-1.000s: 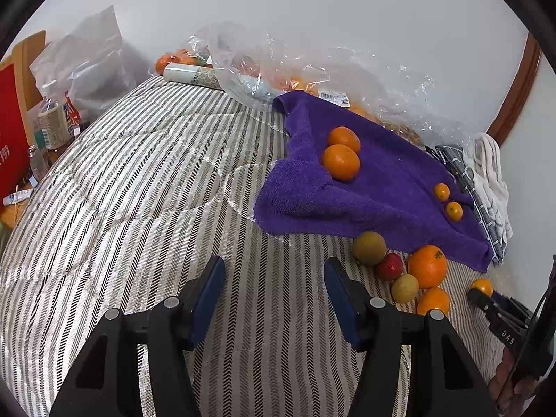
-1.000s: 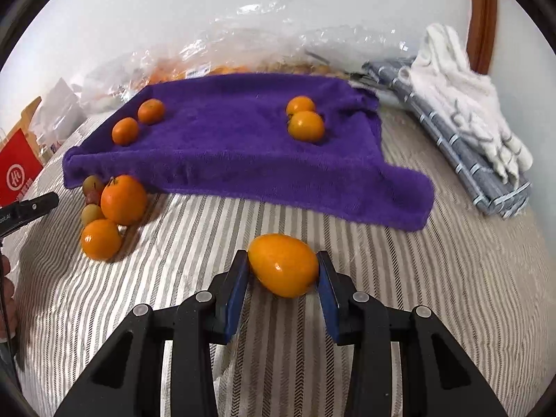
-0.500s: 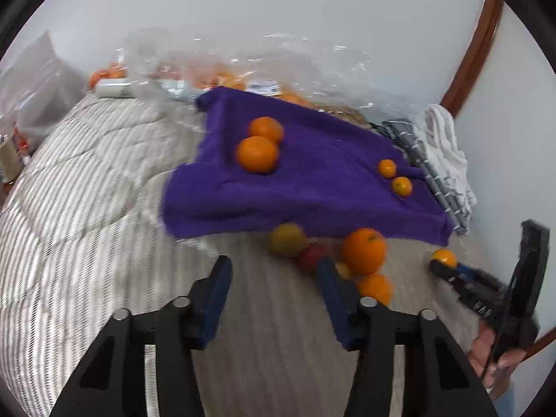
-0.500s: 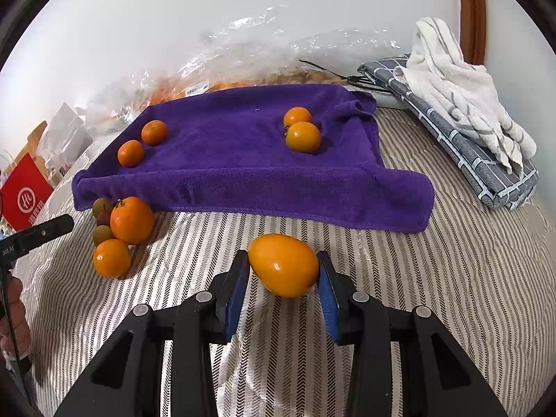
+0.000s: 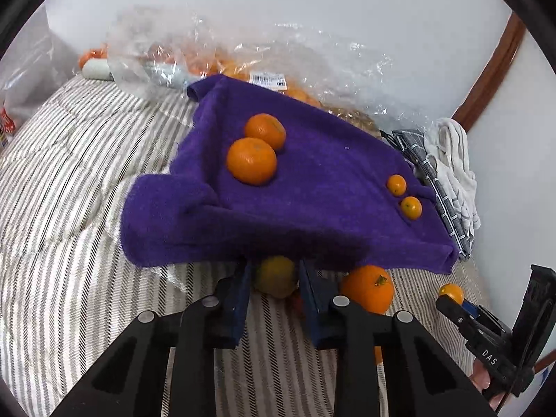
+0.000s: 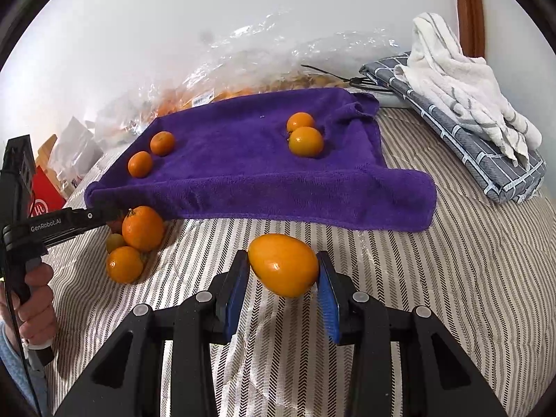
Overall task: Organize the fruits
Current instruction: 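Lift the oval orange with the right tool while the left tool grasps a yellow-green fruit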
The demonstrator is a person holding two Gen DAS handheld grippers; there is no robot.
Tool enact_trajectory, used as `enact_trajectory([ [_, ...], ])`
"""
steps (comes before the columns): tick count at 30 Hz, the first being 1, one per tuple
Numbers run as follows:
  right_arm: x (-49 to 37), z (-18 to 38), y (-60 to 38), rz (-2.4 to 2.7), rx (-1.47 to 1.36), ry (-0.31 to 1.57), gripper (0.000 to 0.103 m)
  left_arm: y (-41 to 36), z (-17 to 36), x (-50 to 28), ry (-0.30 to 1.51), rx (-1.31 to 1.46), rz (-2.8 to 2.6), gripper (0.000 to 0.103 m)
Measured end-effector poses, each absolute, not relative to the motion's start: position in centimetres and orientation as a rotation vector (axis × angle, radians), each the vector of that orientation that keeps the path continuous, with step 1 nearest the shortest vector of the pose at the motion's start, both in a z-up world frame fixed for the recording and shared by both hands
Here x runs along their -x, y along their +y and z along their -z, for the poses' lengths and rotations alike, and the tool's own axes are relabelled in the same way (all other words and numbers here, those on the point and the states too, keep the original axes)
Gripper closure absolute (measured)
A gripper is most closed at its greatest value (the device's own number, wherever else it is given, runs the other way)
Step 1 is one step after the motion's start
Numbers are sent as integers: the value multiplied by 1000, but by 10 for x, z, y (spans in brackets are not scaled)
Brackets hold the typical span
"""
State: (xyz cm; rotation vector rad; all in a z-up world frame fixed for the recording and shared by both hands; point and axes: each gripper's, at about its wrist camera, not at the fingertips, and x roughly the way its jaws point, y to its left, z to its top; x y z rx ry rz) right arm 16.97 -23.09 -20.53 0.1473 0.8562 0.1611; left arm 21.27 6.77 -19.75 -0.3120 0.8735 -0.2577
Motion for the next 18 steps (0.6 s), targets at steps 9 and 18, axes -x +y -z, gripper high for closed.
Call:
enact_trajectory([
  [9, -171, 206, -234, -154, -160, 861, 64, 78, 191, -202, 838, 270, 194, 77],
  [18, -174, 208, -230, -158, -144, 880, 64, 64, 201, -204, 878, 199, 188, 76],
])
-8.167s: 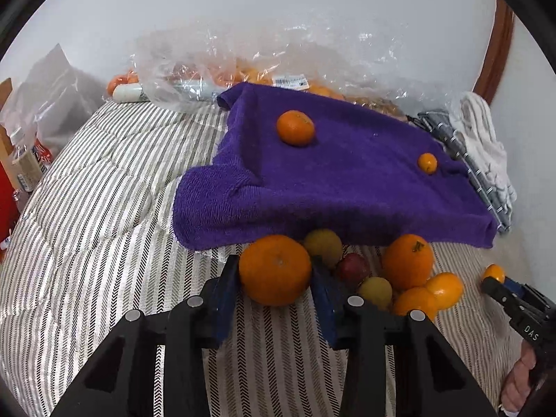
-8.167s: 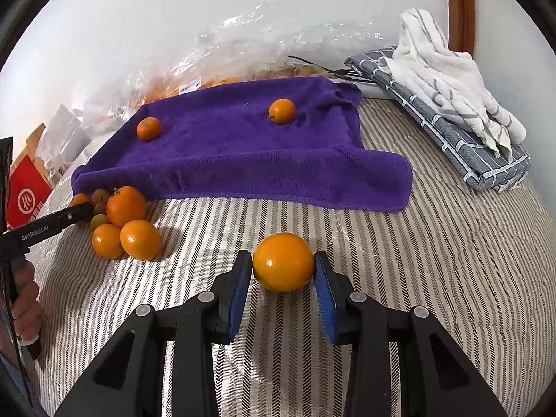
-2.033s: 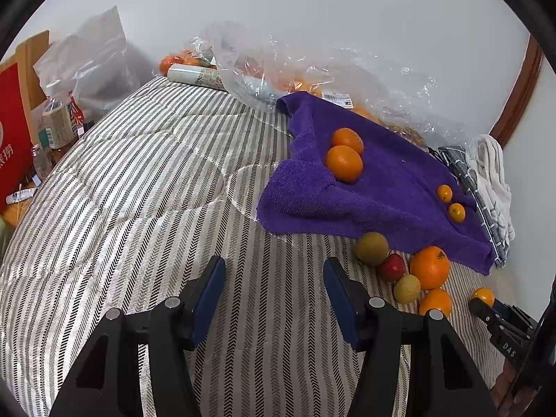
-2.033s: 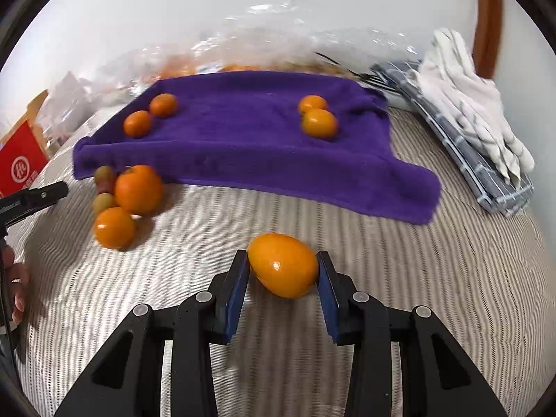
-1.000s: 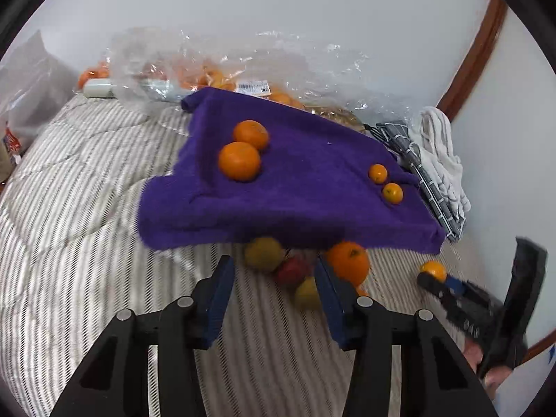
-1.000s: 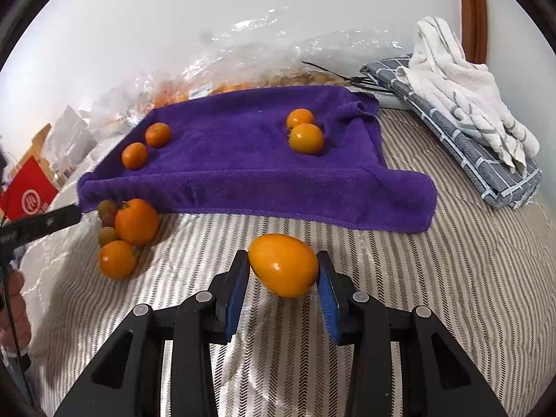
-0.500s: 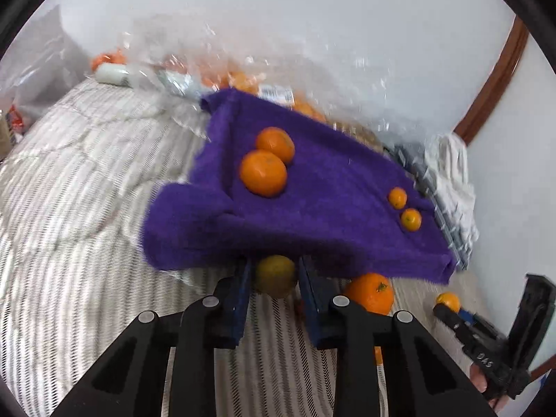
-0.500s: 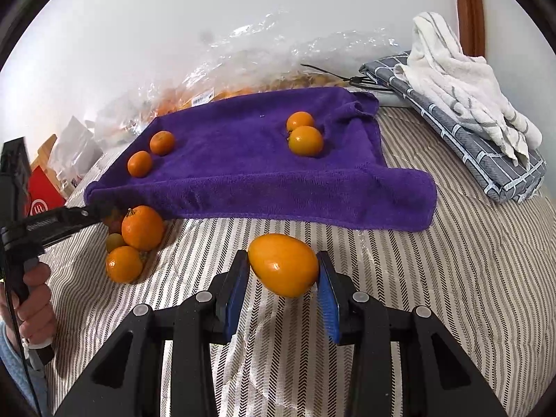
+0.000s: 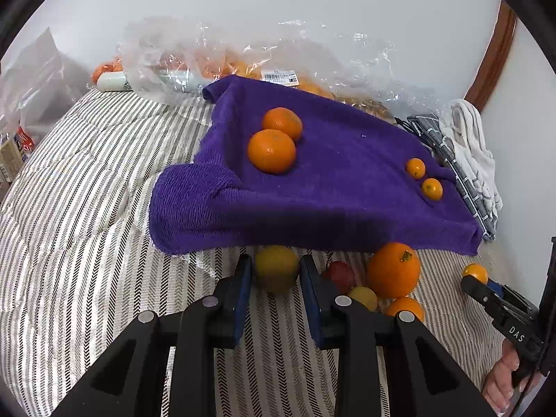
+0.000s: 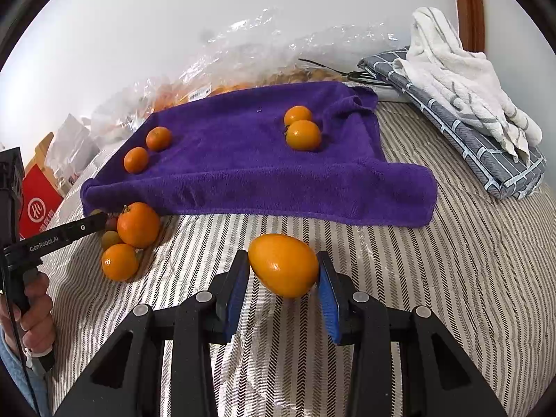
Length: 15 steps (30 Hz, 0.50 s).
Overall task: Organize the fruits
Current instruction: 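Lift the oval orange with the right tool while the left tool grasps a yellow-green fruit, then carry the oval orange and yellow-green fruit over the purple towel with both tools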
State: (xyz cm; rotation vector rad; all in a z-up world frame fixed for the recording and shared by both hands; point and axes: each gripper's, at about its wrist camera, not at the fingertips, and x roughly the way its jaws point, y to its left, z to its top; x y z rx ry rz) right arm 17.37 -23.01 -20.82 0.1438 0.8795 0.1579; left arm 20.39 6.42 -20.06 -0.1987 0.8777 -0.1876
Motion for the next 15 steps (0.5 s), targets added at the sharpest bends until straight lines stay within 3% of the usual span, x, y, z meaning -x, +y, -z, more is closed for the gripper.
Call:
enact_trajectory([
  [15, -171, 207, -222, -173, -104, 877, 64, 73, 192, -198, 802, 283, 244, 77],
])
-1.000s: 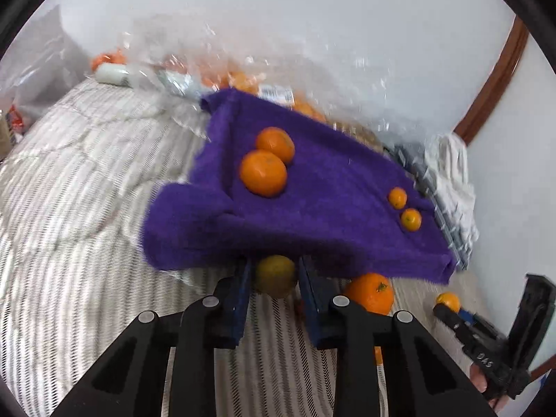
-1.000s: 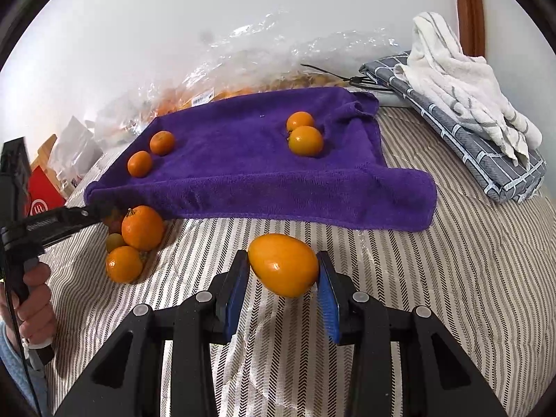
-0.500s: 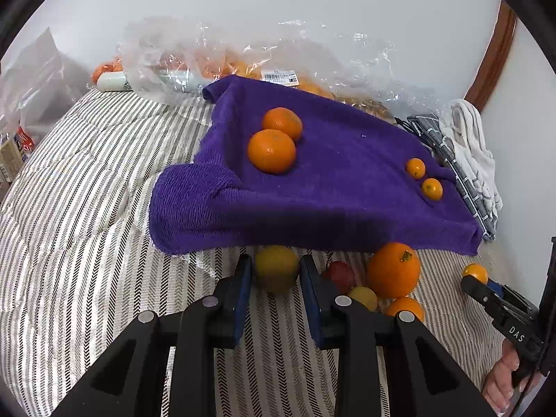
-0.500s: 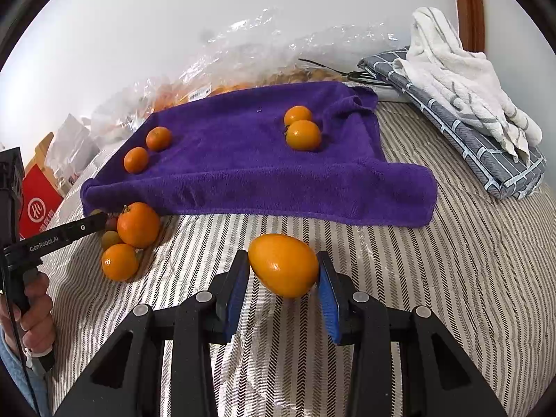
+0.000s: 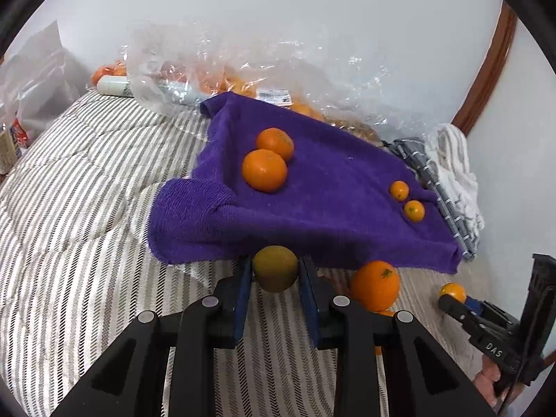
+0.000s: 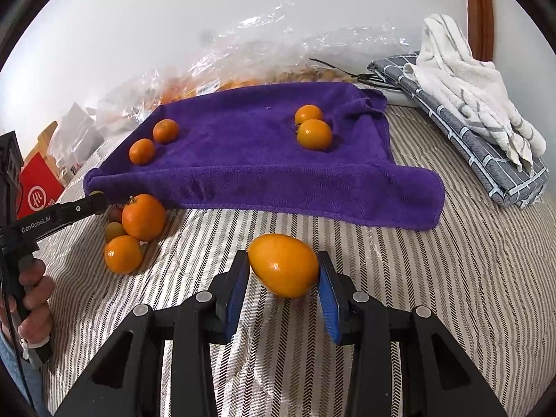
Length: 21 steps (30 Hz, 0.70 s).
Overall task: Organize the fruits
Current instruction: 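Carry the oval orange and yellow-green fruit over the purple towel with both tools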
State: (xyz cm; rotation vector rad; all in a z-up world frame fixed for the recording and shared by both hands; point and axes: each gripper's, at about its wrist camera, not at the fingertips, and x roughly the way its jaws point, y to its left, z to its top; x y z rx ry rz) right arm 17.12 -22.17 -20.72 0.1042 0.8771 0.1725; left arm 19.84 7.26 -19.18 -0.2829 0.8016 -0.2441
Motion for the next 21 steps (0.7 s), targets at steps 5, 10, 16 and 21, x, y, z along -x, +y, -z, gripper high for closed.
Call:
enact_trajectory([
  [5, -173, 209, -216, -200, -77, 891, 64, 66, 186, -198, 766, 270, 333, 77],
  [10, -172, 210, -211, -231, -50, 892, 64, 59, 180, -198, 734, 233, 366, 77],
  [16, -170, 208, -213, -274, -71, 871, 64, 56, 172, -190, 684, 206, 386, 77],
  [21, -171, 208, -215, -257, -80, 874, 64, 57, 173, -191, 697, 193, 329, 77],
])
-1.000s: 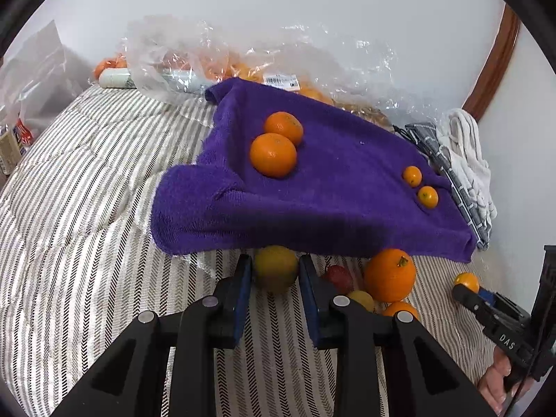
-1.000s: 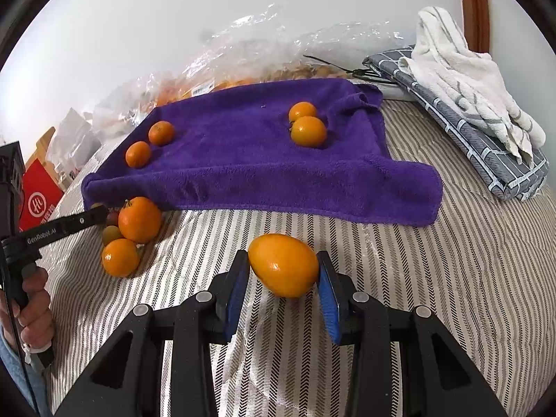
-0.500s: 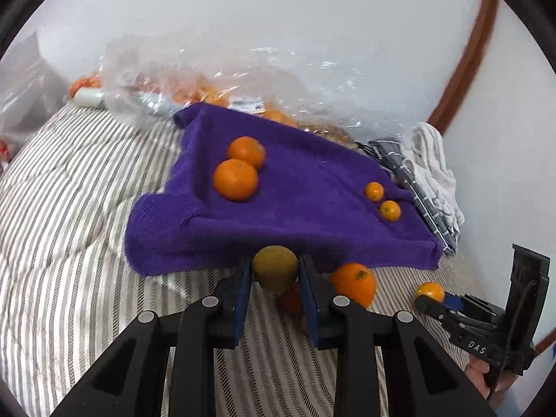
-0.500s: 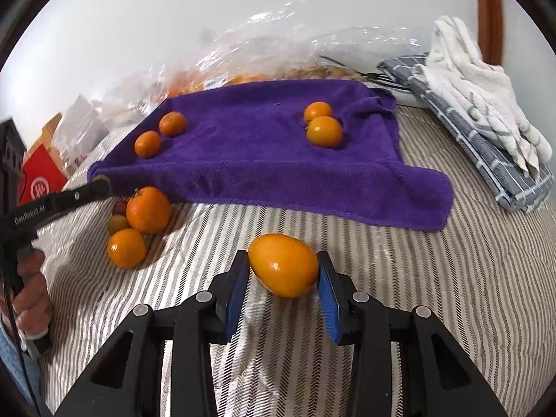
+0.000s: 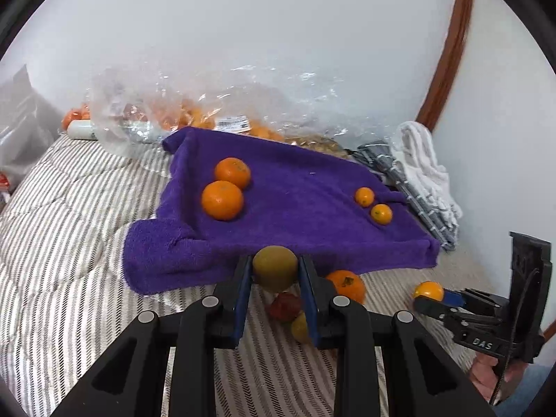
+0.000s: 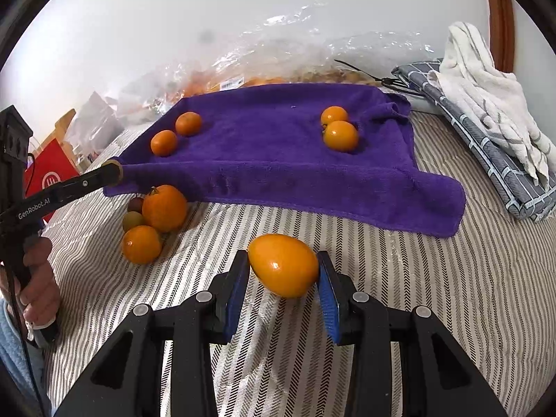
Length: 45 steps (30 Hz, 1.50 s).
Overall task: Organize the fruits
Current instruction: 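Carry the oval orange and yellow-green fruit over the purple towel with both tools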
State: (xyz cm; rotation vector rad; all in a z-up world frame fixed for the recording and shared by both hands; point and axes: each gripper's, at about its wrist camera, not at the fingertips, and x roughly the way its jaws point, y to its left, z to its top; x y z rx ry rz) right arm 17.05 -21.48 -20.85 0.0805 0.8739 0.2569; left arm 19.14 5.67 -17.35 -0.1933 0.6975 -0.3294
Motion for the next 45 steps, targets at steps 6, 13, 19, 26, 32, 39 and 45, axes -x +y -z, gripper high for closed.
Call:
enact_trajectory([
  [6, -167, 205, -225, -241, -138, 838, 64, 69, 180, -198, 737, 219, 186, 77],
  [13, -170, 208, -230, -144, -161, 850, 65, 69, 173, -188, 683, 175, 82, 77],
  [19, -170, 209, -243, -68, -222, 834, 64, 54, 164, -178, 633, 92, 47, 77],
  [26, -169, 210, -253, -18, -274, 821, 64, 55, 163, -177, 624, 91, 18, 77],
  [32, -168, 208, -252, -18, -273, 810, 64, 56, 167, -181, 655, 104, 16, 77],
  [39, -165, 206, -247, -85, -258, 801, 64, 56, 168, -182, 662, 103, 7, 77],
  [45, -162, 197, -246, -202, -313, 783, 64, 59, 160, -181, 645, 98, 17, 77],
])
